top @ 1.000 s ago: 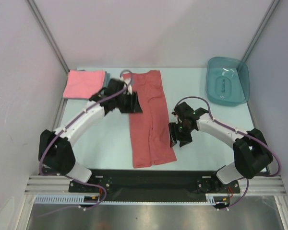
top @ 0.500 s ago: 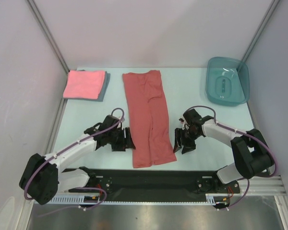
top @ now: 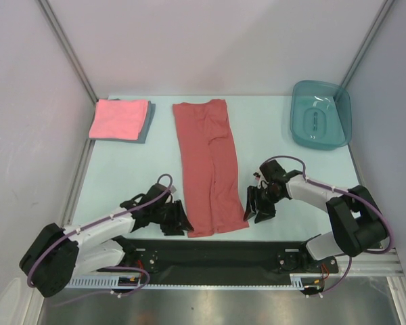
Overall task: Fold and stack the t-shirts
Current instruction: Fold the tshirt
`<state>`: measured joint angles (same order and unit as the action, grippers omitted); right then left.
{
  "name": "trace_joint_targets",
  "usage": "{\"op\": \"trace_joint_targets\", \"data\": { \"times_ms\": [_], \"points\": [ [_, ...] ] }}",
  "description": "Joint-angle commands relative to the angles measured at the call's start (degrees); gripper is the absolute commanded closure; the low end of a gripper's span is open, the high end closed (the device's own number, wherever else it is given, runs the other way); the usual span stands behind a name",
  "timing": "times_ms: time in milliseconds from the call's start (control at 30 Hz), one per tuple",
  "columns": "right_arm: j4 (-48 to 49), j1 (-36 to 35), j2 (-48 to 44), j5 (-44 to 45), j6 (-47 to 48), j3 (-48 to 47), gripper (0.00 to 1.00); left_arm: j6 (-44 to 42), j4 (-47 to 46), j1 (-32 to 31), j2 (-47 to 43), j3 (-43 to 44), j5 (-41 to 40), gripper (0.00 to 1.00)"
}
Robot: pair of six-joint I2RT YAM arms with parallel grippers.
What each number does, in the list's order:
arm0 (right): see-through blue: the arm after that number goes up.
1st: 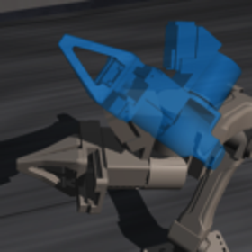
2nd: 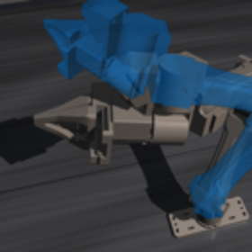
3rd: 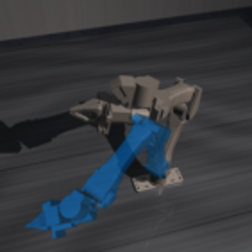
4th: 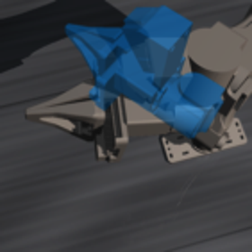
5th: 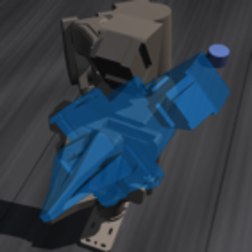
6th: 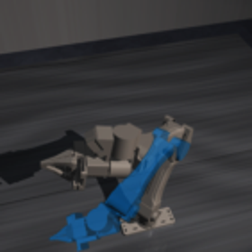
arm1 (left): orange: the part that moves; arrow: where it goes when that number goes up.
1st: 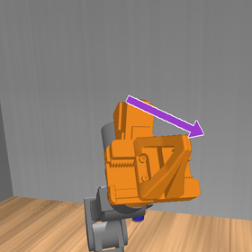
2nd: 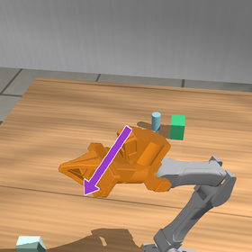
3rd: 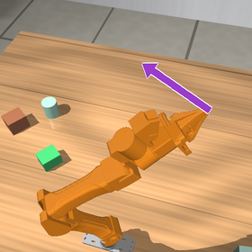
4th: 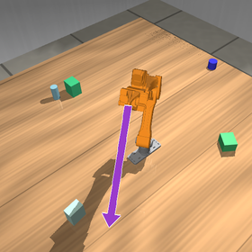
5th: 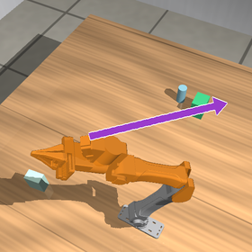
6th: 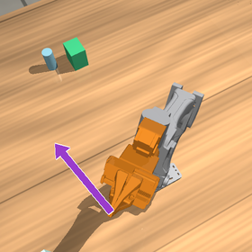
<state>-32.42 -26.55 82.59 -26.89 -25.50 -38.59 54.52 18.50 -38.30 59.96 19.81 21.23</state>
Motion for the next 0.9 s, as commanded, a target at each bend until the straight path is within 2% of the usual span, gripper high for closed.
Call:
{"op": "trace_joint_targets", "data": {
  "times_ms": [0,100,167,300,533,867],
  "points": [
    [1.5,-0.1,-1.6,-0.7,-0.7,0.3,0.45,4.9,-3.4,-1.7,1.8,-1.1,0.6,0.49],
    [1.8,-0.2,-1.4,-0.1,-0.7,-0.1,0.45,6.2,-4.4,-1.8,1.8,-1.9,-0.2,0.51],
    [1.8,-0.1,-0.8,0.4,-0.5,-0.5,0.46,5.8,-0.4,-1.8,0.9,-0.7,-2.2,0.53],
    [2.8,-0.1,1.3,1.0,0.3,-2.6,0.46,4.0,3.5,-1.8,-0.8,1.9,-5.8,0.45],
    [3.9,0.0,5.5,1.3,1.6,-3.9,0.49,1.8,0.9,-1.5,4.4,3.2,-4.9,0.43],
    [5.1,0.6,7.7,1.2,2.7,-4.0,0.58,-0.2,1.0,0.0,8.5,4.8,-6.4,0.53]
  ]
}}
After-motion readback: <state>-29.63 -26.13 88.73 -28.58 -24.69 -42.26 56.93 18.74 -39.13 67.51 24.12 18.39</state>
